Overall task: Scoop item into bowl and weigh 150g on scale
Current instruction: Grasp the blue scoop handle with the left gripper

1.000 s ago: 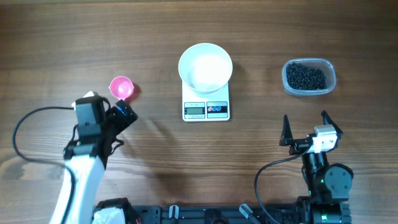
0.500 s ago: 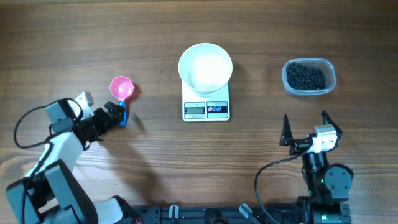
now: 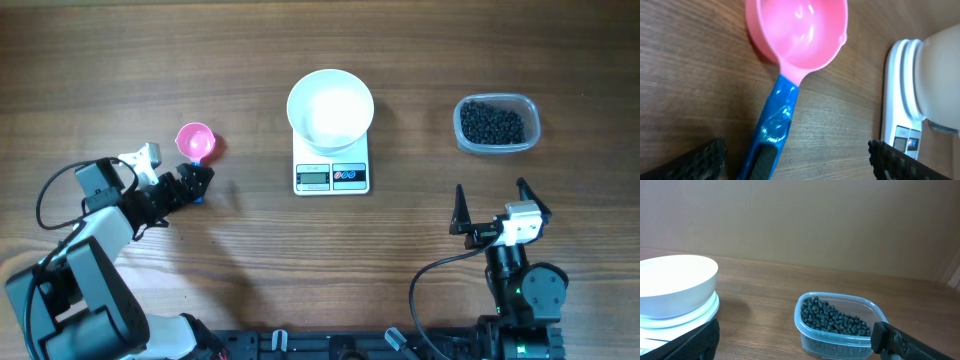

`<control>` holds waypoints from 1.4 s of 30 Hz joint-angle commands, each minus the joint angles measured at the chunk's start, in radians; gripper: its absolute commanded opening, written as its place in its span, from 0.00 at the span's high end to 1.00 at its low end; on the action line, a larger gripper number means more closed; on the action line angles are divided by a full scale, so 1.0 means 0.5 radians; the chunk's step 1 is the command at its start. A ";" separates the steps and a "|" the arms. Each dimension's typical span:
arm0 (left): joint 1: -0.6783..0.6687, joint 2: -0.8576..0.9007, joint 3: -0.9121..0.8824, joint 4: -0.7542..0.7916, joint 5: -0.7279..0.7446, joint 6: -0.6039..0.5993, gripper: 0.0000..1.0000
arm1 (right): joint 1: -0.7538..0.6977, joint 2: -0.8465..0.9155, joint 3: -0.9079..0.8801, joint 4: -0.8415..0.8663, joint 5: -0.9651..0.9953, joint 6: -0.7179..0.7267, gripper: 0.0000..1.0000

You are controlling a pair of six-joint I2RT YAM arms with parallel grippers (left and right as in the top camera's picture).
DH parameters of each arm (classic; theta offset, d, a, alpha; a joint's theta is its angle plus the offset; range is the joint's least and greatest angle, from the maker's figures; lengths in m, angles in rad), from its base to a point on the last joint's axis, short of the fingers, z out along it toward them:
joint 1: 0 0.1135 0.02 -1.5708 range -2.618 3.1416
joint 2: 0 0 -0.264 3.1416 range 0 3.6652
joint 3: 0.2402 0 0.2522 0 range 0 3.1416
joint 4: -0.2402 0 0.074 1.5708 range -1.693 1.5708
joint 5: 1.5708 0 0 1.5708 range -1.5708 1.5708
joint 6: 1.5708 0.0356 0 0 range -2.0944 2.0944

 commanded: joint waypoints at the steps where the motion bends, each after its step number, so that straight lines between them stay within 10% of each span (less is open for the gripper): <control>1: 0.002 0.132 -0.026 0.013 -0.022 0.022 0.03 | -0.005 -0.008 -0.002 0.006 0.027 -0.018 0.00; 42: -0.186 0.138 -0.026 0.042 0.038 0.018 0.11 | -0.005 -0.008 -0.002 0.006 0.027 -0.018 0.00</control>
